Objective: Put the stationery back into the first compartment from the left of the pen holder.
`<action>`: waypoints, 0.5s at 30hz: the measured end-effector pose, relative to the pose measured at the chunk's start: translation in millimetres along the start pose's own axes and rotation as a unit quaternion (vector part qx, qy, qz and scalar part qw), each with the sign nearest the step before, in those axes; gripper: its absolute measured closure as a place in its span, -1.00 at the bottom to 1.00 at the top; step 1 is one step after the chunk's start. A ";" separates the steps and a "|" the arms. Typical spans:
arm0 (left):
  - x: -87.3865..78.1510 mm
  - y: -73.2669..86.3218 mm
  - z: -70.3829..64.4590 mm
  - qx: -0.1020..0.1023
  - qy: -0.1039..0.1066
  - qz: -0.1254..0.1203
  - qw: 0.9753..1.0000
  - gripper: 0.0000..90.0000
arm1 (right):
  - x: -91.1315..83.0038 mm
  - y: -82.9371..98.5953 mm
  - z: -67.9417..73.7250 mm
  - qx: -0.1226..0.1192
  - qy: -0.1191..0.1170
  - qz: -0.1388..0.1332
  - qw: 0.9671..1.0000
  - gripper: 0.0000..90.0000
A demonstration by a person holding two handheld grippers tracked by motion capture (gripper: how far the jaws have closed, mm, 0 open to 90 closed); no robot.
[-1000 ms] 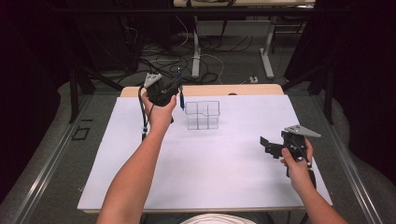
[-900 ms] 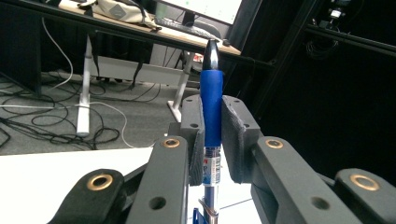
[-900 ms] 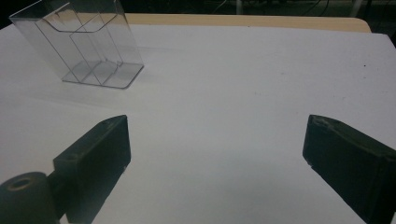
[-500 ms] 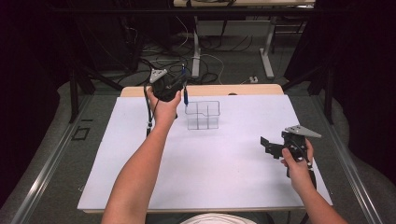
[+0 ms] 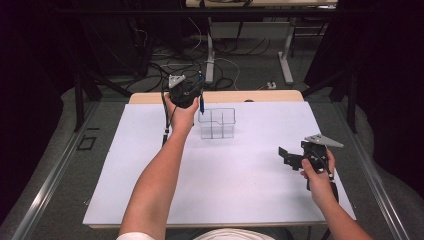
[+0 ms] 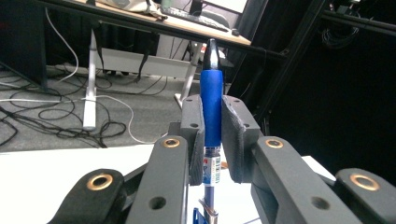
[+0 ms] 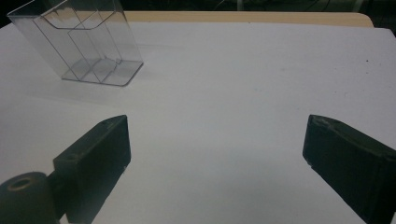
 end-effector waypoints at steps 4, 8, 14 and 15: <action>3.2 7.6 -1.7 0.004 -0.003 0.009 1.000 0.78 | -0.5 -0.6 0.4 -0.002 0.000 -0.002 1.000 -0.84; 4.6 15.2 -0.7 0.008 -0.007 0.014 1.000 0.78 | 0.1 -0.2 0.2 -0.005 0.000 -0.001 1.000 -0.84; 5.4 23.1 0.6 0.005 -0.014 0.018 1.000 0.78 | 0.4 -0.2 1.1 -0.009 -0.002 -0.001 1.000 -0.84; 5.6 24.6 0.2 0.012 -0.016 0.021 1.000 0.78 | 0.7 -0.2 1.8 -0.008 -0.002 0.000 1.000 -0.84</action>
Point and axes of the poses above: each handheld gripper's, and its own axes: x roughly forward along the jaws, y roughly out of its underside, z roughly to its left, the point moved 8 cm from there along x, roughly forward along the jaws, and after that the axes turned 13 degrees about -x, right-handed, at the moved point
